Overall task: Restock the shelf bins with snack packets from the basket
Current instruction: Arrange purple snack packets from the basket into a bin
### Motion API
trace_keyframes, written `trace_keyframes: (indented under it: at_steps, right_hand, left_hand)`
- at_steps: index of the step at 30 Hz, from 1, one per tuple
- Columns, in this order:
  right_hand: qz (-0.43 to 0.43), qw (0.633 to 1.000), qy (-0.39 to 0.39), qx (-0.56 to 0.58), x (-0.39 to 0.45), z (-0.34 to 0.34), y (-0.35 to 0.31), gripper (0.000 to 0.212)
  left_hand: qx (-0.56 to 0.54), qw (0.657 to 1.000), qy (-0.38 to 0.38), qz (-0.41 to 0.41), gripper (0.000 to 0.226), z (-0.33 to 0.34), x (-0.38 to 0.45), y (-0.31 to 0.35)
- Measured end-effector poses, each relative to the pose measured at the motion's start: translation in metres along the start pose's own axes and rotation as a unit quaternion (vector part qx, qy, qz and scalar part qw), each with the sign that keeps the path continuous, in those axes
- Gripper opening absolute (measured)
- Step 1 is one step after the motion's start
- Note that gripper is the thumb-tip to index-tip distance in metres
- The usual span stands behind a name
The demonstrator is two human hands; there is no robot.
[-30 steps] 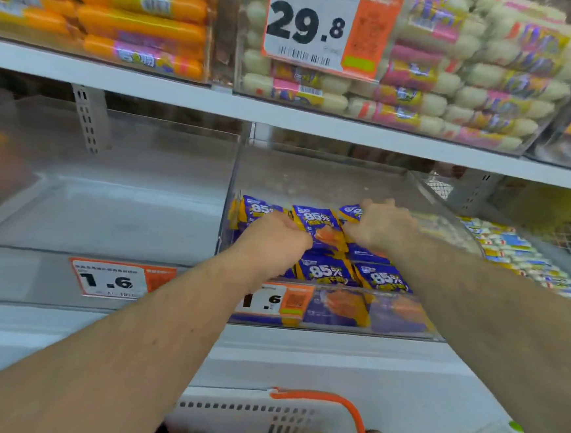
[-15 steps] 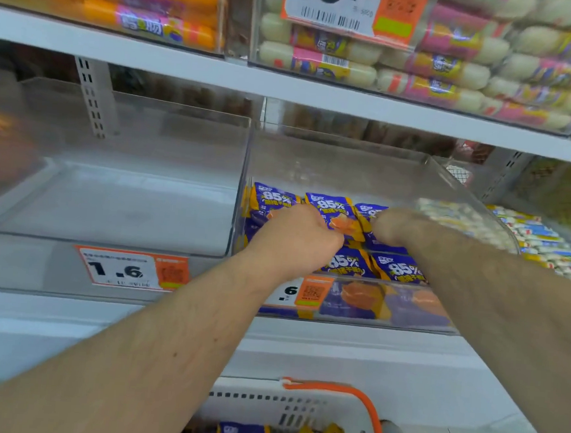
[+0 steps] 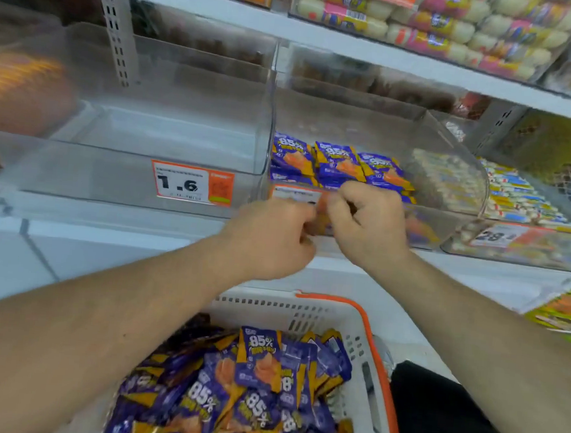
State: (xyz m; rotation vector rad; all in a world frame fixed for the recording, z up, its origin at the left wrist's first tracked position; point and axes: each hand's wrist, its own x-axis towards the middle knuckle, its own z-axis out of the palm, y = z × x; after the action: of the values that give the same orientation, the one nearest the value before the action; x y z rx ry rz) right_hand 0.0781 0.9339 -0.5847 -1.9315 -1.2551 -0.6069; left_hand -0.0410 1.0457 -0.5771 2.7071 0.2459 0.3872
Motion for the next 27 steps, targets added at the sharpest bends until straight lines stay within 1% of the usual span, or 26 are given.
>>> trace_keyframes:
  at_steps: [2,4,6,8,10,12,13,14,17,19,20,23,26,27]
  right_hand:
    - [0.032,0.997,-0.061,0.029,-0.033,0.025,-0.003,0.031]
    - [0.108,0.979,-0.17,0.027,-0.069,0.055,0.001,0.037]
    - [0.156,0.952,-0.265,0.012,-0.102,0.083,0.007,0.043]
    - [0.199,0.926,-0.321,-0.005,-0.13,0.107,0.009,0.046]
    - [0.26,0.887,-0.38,-0.038,-0.158,0.129,0.012,0.041]
    - [0.329,0.84,-0.427,-0.062,-0.183,0.15,0.015,0.032]
    - [0.365,0.817,-0.441,-0.073,-0.192,0.158,0.014,0.033]
    - [0.402,0.792,-0.45,-0.092,-0.2,0.166,0.014,0.045]
    - [0.498,0.719,-0.463,-0.143,-0.217,0.183,0.01,0.095]
    - [0.522,0.694,-0.473,-0.149,-0.224,0.19,0.005,0.119]
    - [0.52,0.691,-0.477,-0.155,-0.226,0.193,0.004,0.124]
    - [0.515,0.695,-0.473,-0.166,-0.226,0.193,0.002,0.12]
    - [0.55,0.697,-0.445,-0.113,-0.225,0.189,0.003,0.119]
    - [0.548,0.702,-0.444,-0.099,-0.223,0.185,0.002,0.107]
  left_hand:
    - [0.032,0.993,-0.115,-0.025,0.021,0.003,-0.024,-0.017]
    - [0.071,0.977,-0.197,-0.041,0.025,0.009,-0.044,-0.032]
    - [0.081,0.964,-0.245,-0.059,0.023,0.018,-0.06,-0.046]
    - [0.078,0.949,-0.297,-0.076,0.015,0.025,-0.067,-0.056]
    - [0.063,0.936,-0.338,-0.073,0.013,0.03,-0.068,-0.061]
    - [0.05,0.936,-0.343,-0.064,0.006,0.033,-0.066,-0.064]
    - [0.049,0.935,-0.345,-0.062,0.006,0.034,-0.066,-0.065]
    - [0.049,0.934,-0.347,-0.063,0.008,0.035,-0.065,-0.067]
    - [0.055,0.93,-0.357,-0.068,0.01,0.038,-0.064,-0.072]
    - [0.054,0.93,-0.356,-0.07,0.018,0.04,-0.064,-0.074]
    - [0.054,0.93,-0.356,-0.07,0.022,0.04,-0.063,-0.075]
    - [0.068,0.928,-0.36,-0.066,0.022,0.043,-0.064,-0.078]
    - [0.066,0.927,-0.361,-0.071,0.021,0.045,-0.065,-0.081]
    - [0.058,0.927,-0.362,-0.078,0.021,0.046,-0.065,-0.082]
